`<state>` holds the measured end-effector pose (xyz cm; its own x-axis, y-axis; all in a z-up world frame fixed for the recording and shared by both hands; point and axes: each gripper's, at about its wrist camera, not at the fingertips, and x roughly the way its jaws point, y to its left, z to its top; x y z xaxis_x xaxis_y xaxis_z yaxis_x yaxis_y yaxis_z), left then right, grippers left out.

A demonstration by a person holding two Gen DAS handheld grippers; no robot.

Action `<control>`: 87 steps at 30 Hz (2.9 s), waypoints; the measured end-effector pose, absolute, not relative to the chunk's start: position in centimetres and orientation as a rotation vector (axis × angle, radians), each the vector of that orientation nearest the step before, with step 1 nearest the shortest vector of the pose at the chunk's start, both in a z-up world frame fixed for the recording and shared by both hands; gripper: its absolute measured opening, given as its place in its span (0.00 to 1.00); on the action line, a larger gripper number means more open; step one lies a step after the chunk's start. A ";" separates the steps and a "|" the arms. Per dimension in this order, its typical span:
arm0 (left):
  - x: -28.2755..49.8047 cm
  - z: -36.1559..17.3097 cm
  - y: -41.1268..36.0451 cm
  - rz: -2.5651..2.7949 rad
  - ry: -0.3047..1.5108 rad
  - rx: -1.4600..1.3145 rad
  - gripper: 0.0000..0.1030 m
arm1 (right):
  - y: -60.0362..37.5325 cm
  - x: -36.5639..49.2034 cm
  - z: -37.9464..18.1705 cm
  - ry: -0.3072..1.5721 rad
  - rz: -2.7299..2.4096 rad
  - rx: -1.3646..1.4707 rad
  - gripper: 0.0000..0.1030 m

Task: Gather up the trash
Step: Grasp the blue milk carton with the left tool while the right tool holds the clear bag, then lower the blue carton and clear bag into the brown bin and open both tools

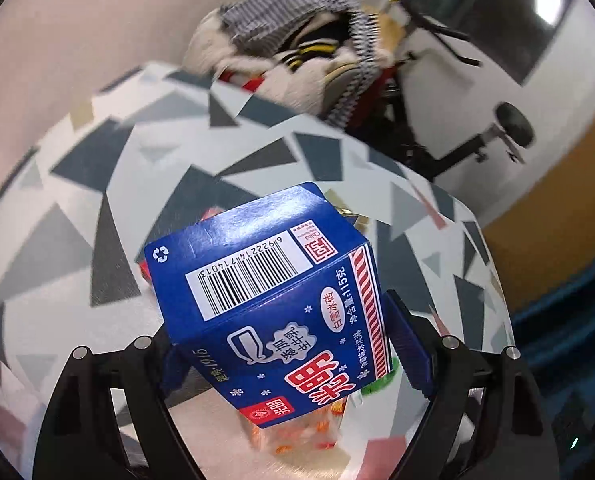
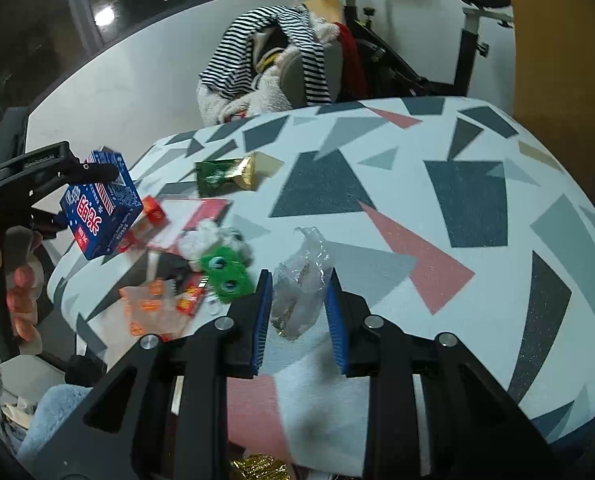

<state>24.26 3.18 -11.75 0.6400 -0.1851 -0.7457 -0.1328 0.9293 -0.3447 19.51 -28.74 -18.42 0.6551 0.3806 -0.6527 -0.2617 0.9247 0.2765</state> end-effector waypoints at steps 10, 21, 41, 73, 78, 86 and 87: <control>15.2 -10.9 2.8 -0.167 0.820 -0.212 0.80 | -25.7 14.7 -16.4 0.755 0.428 0.121 0.28; 6.0 -13.6 0.5 -0.282 0.809 -0.059 0.80 | -23.4 9.0 -16.5 0.774 0.471 0.092 0.28; 2.2 -20.0 0.1 -0.326 0.907 0.029 0.80 | -24.3 6.3 -17.8 0.799 0.454 0.108 0.28; 2.1 -16.5 4.5 -0.154 0.779 0.007 0.91 | -19.0 4.7 -25.9 1.038 0.544 0.001 0.29; 2.1 -15.8 5.2 -0.129 0.758 0.024 0.93 | -18.5 4.6 -27.2 1.087 0.532 -0.034 0.29; 2.3 -15.8 5.9 -0.105 0.749 0.027 0.93 | -18.4 4.8 -28.2 1.126 0.487 -0.073 0.34; 2.3 -15.8 6.0 -0.105 0.749 0.025 0.93 | -18.4 4.8 -28.1 1.125 0.487 -0.075 0.37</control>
